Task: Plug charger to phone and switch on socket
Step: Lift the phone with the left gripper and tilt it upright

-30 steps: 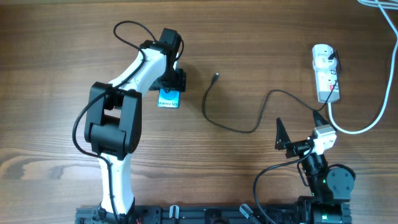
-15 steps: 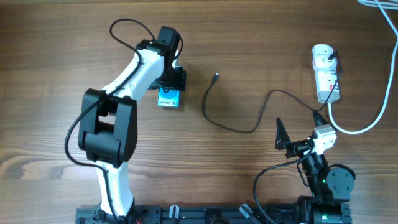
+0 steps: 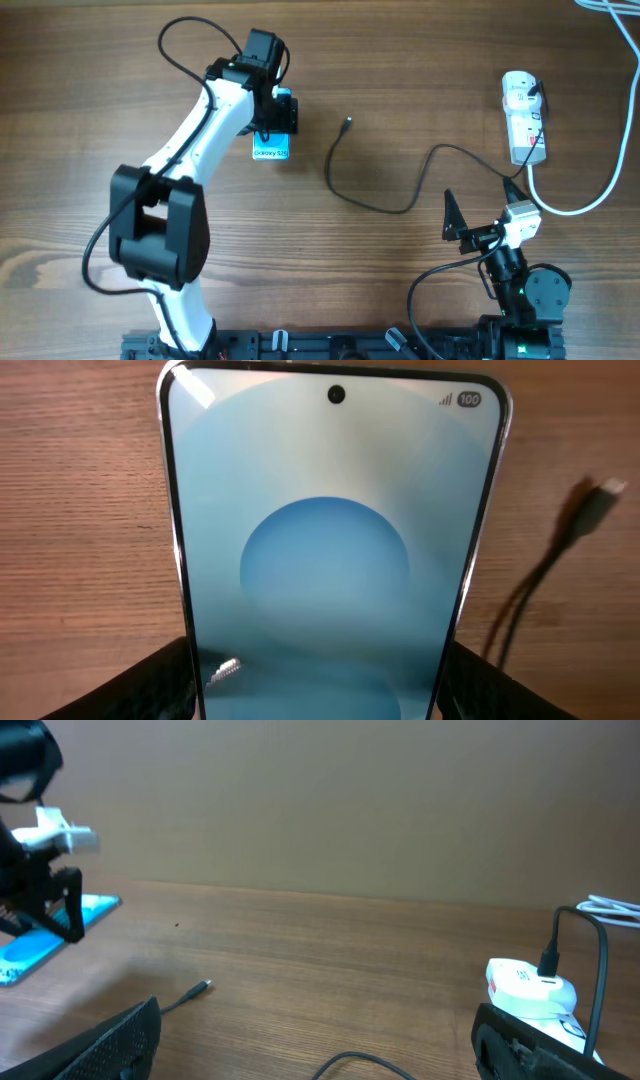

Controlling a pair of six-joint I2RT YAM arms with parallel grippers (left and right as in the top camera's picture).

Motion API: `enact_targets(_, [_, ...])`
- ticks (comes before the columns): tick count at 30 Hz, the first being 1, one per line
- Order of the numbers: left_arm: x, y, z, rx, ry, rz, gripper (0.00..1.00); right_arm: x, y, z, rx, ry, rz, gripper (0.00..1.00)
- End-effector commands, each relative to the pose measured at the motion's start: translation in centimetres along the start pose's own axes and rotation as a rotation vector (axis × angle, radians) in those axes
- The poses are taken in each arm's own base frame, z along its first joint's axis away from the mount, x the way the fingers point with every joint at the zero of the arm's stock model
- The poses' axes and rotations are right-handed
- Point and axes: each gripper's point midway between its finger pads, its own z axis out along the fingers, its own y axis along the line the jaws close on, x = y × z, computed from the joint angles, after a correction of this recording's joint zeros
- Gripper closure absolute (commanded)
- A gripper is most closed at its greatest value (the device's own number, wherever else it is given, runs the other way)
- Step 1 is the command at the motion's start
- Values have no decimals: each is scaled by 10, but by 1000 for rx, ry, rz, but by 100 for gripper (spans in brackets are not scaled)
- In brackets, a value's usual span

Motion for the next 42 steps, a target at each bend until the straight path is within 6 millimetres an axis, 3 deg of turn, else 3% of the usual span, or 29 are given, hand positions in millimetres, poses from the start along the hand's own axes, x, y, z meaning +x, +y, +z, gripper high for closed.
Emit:
enact_targets(1, [-11, -5, -36, 69, -74, -104, 25, 0, -1, 0, 8, -3, -13, 0])
enact_targets(8, [-14, -21, -63, 234, -80, -190, 27, 0, -1, 0, 8, -3, -13, 0])
enact_targets(16, [-11, -38, -78, 456, 15, -341, 34, 0, -1, 0, 8, -3, -13, 1])
enact_targets(24, [-2, -67, -100, 677, 118, -342, 34, 0, -1, 0, 8, -3, -13, 0])
enact_targets(42, [13, -103, -142, 940, 419, -593, 36, 0, -1, 0, 8, -3, -13, 0])
